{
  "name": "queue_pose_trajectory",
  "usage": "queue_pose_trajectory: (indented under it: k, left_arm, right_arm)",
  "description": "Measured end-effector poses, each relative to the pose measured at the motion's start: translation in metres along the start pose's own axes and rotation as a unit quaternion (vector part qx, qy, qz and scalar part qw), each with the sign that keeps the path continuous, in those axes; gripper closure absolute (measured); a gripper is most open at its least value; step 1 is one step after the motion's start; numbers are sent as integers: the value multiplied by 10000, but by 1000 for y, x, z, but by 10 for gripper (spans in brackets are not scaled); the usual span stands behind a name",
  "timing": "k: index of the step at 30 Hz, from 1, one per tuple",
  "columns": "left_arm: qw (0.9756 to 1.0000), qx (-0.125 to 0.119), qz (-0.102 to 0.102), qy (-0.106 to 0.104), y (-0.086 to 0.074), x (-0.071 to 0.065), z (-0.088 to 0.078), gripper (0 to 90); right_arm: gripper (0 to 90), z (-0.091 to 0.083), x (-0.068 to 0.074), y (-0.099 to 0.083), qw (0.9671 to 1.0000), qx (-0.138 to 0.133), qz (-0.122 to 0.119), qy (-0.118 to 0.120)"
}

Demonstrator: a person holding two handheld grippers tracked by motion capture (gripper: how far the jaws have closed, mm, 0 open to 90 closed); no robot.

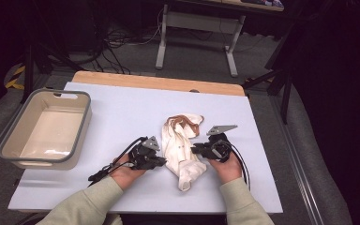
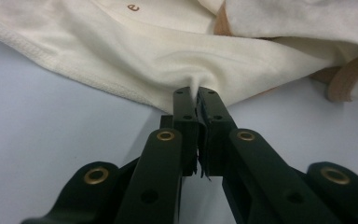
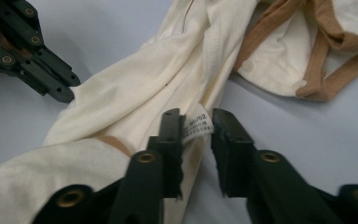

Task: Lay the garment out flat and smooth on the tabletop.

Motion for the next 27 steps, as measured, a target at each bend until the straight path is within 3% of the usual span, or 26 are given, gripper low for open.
queue_pose_trajectory:
  k: [1, 6, 10, 15, 27]
  left_arm:
    - [10000, -19, 20, 25, 1, 0, -2, 879]
    - [9998, -146, 19, 131, 1, 4, -18, 881]
    - [9991, -295, -103, 270, -3, 15, -39, 879]
    - [9981, -364, -267, 417, -10, 28, -52, 878]
    - [9943, -353, -554, 837, -22, 53, -66, 877]
  right_arm:
    - [872, -3, 3, 1, 10000, -53, -62, -35]
    - [888, -19, 8, 0, 9992, -255, -172, -238]
    - [888, -30, 1, -5, 9986, -344, -76, -396]
    - [888, -42, -8, -13, 9975, -455, 48, -532]
    - [890, -56, -23, -24, 9945, -592, 232, -828]
Point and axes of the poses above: each handheld gripper's, and its own axes: z roughly forward along the jaws, y roughly out of its top, x roughly to its left, the point moved 1 cm from there along z, roughly forward along the jaws, and after that the axes turned 13 degrees about y, right-handed, at the moved point
